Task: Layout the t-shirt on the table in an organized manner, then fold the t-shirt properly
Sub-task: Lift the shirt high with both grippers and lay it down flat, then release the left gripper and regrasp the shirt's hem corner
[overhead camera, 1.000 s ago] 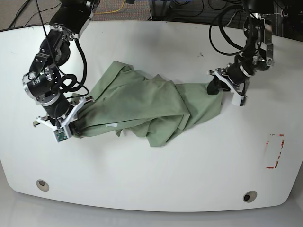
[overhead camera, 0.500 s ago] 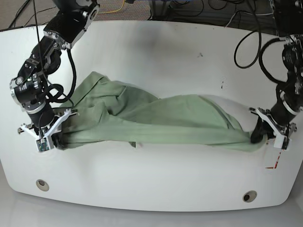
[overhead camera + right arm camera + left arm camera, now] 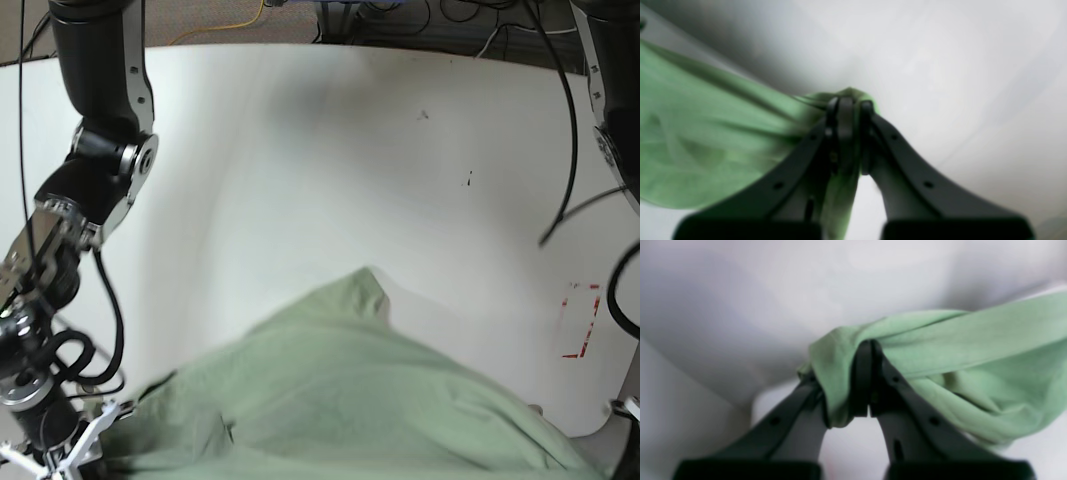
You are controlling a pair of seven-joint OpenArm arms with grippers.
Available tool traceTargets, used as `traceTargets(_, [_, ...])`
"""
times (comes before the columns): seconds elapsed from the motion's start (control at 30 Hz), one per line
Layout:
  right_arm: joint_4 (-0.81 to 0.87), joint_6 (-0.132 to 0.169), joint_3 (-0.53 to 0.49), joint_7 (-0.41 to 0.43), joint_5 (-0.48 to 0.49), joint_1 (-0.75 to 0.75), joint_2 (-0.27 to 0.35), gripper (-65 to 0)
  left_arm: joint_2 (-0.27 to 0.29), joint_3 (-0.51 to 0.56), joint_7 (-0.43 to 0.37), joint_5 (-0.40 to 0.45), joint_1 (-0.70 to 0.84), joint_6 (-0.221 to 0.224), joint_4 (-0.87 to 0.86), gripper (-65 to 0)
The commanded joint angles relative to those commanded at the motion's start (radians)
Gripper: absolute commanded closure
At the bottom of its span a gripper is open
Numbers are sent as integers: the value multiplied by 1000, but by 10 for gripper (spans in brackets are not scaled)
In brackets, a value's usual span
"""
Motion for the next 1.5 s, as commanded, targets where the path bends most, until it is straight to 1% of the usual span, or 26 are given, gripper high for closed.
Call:
traceTargets(0.03, [-15,0,-14,-14,0,52,2,0,0,2,3,0,-57,0,-32,-24])
traceTargets(0.07, [-21,0,-17,-23,-2,80,2,0,0,2,3,0,-75,0,-46,-32])
traceTargets(0.13, [-43,0,-25,-38,-2,129,5,0,0,12,5,-5,-146,0,-101,-69])
traceTargets(0.2, [-44,0,-25,-41,-2,130,6,0,0,40,5,-6,-180,0,-137,-92])
traceTargets(0.3, [-14,0,-23,-51,6,87,23,0,0,46,6,-9,-160,0,-133,-89])
traceTargets(0.37, [38,0,-18,-55,6,-3,26,0,-5,41,20,-9,-91,0,-109,-82])
traceTargets(0.43, [77,0,8,-55,8,-98,26,0,-5,26,28,-11,-23,0,-92,-62])
traceTargets(0.5, [107,0,38,-55,14,-218,21,0,-3,-12,31,-11,89,-2,-57,-43])
traceTargets(0.53, [123,0,51,-55,34,-281,9,0,0,-31,31,-11,153,-2,-34,-39])
traceTargets(0.57, [130,0,58,-55,44,-315,5,0,0,-43,31,-11,189,-2,-21,-39])
traceTargets(0.63, [150,0,98,-55,75,-434,-17,0,5,-83,31,-11,324,-2,12,-38])
traceTargets(0.77, [153,0,143,-38,114,-615,-57,0,66,-149,31,-11,528,-3,52,-38])
traceTargets(0.9, [155,0,152,38,127,-821,-97,0,132,-244,29,-11,776,-3,100,-38])
traceTargets(1.07, [153,0,147,107,127,-996,-146,0,180,-285,28,-11,977,-3,110,-38])
traceTargets(1.1, [157,0,144,126,127,-1039,-157,0,198,-296,28,-9,1033,-3,110,-38])
traceTargets(1.2, [152,0,144,155,127,-1102,-173,0,230,-305,28,-3,1105,-3,107,-42])
traceTargets(1.3, [152,0,144,176,127,-1145,-186,0,242,-302,28,-2,1152,-3,104,-42])
traceTargets(1.37, [153,0,144,186,127,-1165,-186,0,244,-302,28,-2,1168,-3,103,-42])
traceTargets(1.5, [153,0,143,190,127,-1177,-186,0,273,-301,28,0,1163,-3,103,-43])
